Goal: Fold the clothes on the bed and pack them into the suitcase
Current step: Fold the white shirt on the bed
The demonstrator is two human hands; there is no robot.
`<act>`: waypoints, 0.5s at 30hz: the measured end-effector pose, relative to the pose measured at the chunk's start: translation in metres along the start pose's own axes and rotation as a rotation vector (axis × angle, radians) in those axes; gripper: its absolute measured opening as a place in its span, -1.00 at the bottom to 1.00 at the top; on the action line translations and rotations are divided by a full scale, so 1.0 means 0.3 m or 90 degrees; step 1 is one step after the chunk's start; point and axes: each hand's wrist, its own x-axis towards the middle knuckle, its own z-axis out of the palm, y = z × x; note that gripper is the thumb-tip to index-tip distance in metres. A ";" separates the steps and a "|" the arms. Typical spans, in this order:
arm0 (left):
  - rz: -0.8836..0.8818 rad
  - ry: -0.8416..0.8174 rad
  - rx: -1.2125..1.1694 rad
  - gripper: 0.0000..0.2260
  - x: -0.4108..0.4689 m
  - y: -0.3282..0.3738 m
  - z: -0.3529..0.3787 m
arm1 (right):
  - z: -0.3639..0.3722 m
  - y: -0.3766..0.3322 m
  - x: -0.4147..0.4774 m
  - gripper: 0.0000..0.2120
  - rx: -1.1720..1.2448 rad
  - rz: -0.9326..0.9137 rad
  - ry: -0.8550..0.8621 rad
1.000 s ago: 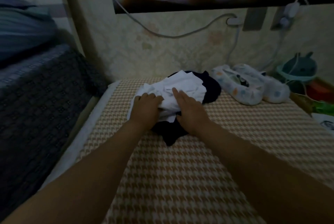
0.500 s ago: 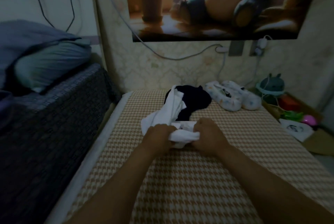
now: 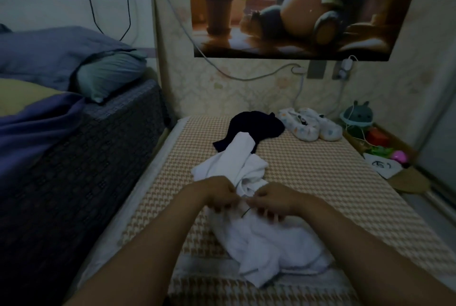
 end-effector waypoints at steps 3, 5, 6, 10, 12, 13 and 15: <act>0.067 0.260 0.181 -0.72 0.041 -0.063 0.018 | 0.020 0.029 0.050 -0.60 -0.146 -0.088 0.178; 0.068 0.262 0.200 -0.58 0.075 -0.080 0.039 | 0.039 0.033 0.077 -0.46 -0.137 -0.077 0.169; 0.063 0.244 0.197 -0.57 0.083 -0.074 0.047 | 0.048 0.037 0.093 -0.44 -0.145 -0.079 0.170; 0.022 0.374 0.097 -0.69 0.118 -0.090 0.016 | 0.045 0.061 0.175 -0.79 -0.116 -0.127 0.216; 0.006 0.452 0.063 -0.65 0.119 -0.122 -0.011 | 0.014 0.073 0.193 -0.70 0.000 -0.096 0.269; -0.002 0.472 0.036 -0.58 0.118 -0.147 -0.025 | -0.010 0.081 0.194 -0.73 0.058 -0.071 0.318; -0.060 0.470 0.002 -0.48 0.107 -0.216 -0.045 | -0.055 0.102 0.191 -0.75 0.161 -0.013 0.406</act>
